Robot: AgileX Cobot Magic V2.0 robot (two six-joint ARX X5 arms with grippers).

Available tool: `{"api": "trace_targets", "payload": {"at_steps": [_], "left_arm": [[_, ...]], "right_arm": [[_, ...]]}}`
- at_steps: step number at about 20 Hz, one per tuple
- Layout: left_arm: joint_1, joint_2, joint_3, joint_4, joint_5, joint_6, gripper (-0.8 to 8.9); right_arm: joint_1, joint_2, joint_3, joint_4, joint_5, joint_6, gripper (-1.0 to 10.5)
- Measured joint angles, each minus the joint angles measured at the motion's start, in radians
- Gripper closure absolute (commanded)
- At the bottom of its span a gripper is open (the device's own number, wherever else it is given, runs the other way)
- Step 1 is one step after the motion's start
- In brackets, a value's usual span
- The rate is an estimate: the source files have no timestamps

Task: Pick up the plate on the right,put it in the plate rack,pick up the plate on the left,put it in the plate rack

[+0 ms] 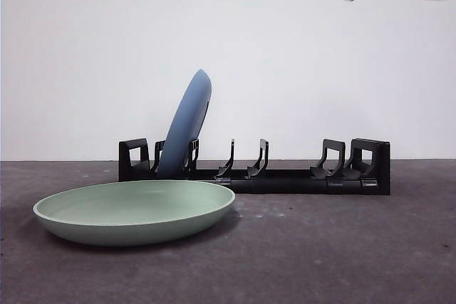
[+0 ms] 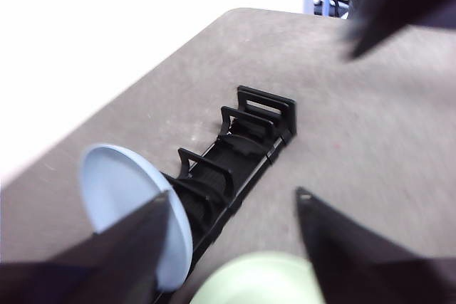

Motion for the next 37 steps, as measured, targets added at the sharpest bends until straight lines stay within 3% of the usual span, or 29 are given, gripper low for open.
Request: {"api": "trace_targets", "payload": {"at_steps": [5, 9, 12, 24, 28, 33, 37], "left_arm": [[-0.056, -0.196, 0.0, -0.268, -0.14, 0.146, 4.53], [-0.084, -0.244, 0.0, -0.396, -0.24, 0.19, 4.26], [-0.09, -0.233, 0.0, -0.459, -0.254, 0.214, 4.26], [-0.13, -0.206, 0.0, -0.476, -0.256, 0.259, 4.26], [-0.155, -0.195, 0.0, -0.476, -0.257, 0.274, 4.26], [-0.195, -0.167, 0.0, -0.476, -0.27, 0.277, 4.26], [-0.245, -0.138, 0.0, -0.476, -0.301, 0.284, 4.26]], "right_arm": [[0.113, 0.036, -0.192, 0.202, 0.001, 0.071, 5.7], [0.184, 0.175, -0.237, 0.284, 0.039, 0.119, 5.7], [0.22, 0.288, -0.237, 0.325, 0.075, 0.142, 5.7], [0.246, 0.467, -0.238, 0.41, 0.101, 0.197, 5.8], [0.247, 0.479, -0.238, 0.417, 0.108, 0.208, 7.3], [0.248, 0.479, -0.238, 0.429, 0.109, 0.211, 8.4], [0.248, 0.482, -0.238, 0.437, 0.109, 0.218, 8.6]]}}
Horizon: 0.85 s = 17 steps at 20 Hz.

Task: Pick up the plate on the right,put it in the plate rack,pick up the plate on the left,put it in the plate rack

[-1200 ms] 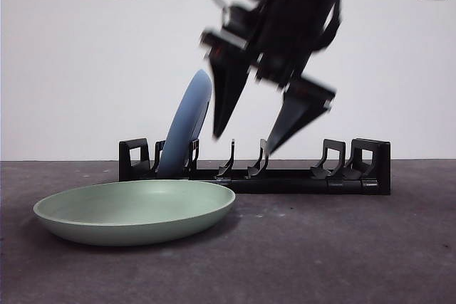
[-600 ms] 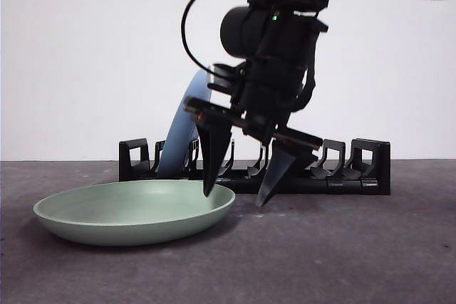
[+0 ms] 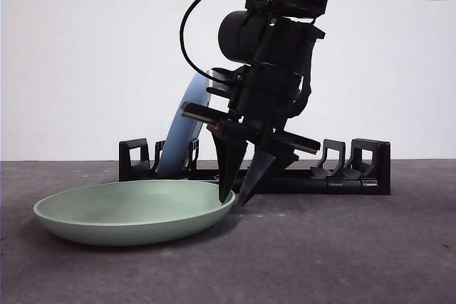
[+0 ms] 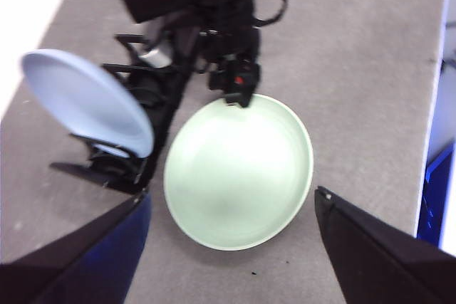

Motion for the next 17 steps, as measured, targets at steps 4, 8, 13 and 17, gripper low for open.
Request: {"api": "trace_targets", "payload": {"at_steps": [4, 8, 13, 17], "left_arm": [[-0.057, 0.03, 0.0, -0.011, -0.05, 0.019, 4.26], [-0.114, 0.069, 0.0, -0.023, -0.114, 0.034, 4.26], [-0.174, 0.102, 0.0, -0.029, -0.155, 0.06, 4.26], [-0.222, 0.108, 0.0, -0.03, -0.213, 0.096, 4.26]], "right_arm": [[0.001, 0.01, 0.0, 0.007, -0.004, 0.009, 9.7], [0.001, 0.011, 0.0, 0.05, -0.026, 0.029, 9.6], [0.0, 0.006, 0.017, -0.002, -0.057, 0.036, 9.6], [0.001, -0.095, 0.075, -0.103, -0.05, 0.006, 9.6]]}}
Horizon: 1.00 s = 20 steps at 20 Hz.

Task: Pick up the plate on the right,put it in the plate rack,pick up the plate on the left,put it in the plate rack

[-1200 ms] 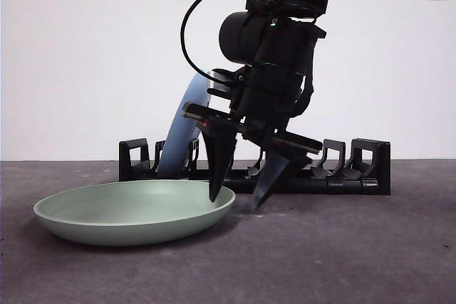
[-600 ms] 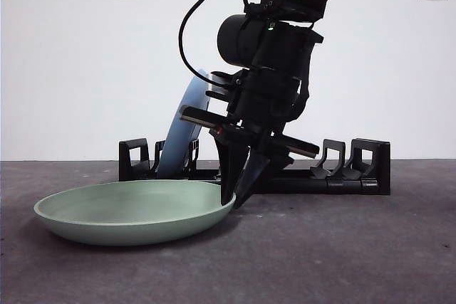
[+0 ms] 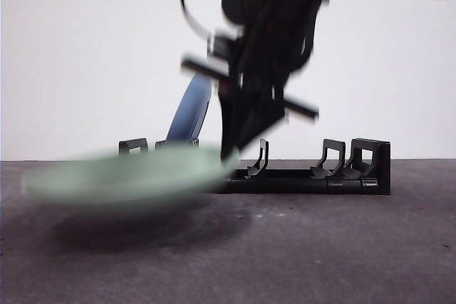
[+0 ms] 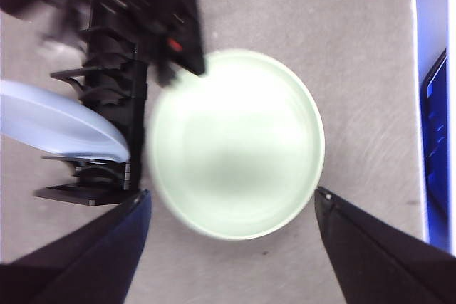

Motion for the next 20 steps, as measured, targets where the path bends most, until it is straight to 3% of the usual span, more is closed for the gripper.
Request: {"api": "trace_targets", "payload": {"at_steps": [5, 10, 18, 20], "left_arm": [[-0.058, 0.006, 0.0, 0.008, -0.089, 0.095, 4.26], [-0.092, 0.044, 0.0, 0.09, -0.257, 0.241, 4.27], [-0.093, 0.113, 0.0, 0.177, -0.284, 0.337, 4.48], [-0.093, 0.125, 0.0, 0.183, -0.285, 0.342, 5.99]], "right_arm": [[0.0, -0.172, 0.199, -0.167, 0.0, -0.049, 9.6], [-0.015, -0.184, 0.37, -0.365, -0.004, -0.079, 9.6], [-0.018, -0.184, 0.446, -0.452, -0.011, -0.097, 9.6], [-0.018, -0.184, 0.446, -0.463, -0.011, -0.099, 9.6]]}}
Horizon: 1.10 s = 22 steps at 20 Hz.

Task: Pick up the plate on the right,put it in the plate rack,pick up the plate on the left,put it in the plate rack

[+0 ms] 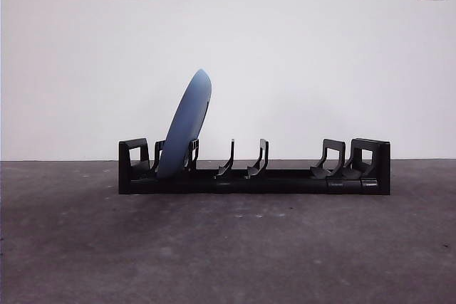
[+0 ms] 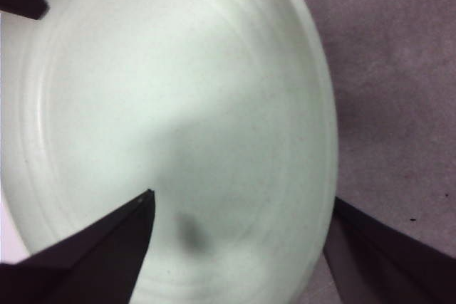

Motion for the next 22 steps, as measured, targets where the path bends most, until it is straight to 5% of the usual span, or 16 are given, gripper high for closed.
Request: {"api": "trace_targets", "payload": {"at_steps": [3, 22], "left_arm": [[-0.003, 0.008, 0.0, -0.003, 0.0, 0.004, 8.34], [-0.034, 0.006, 0.0, 0.001, 0.007, 0.007, 8.22]], "right_arm": [[0.0, 0.0, 0.0, -0.005, 0.002, -0.002, 9.6], [-0.044, 0.003, 0.002, -0.004, 0.0, 0.006, 9.5]]}}
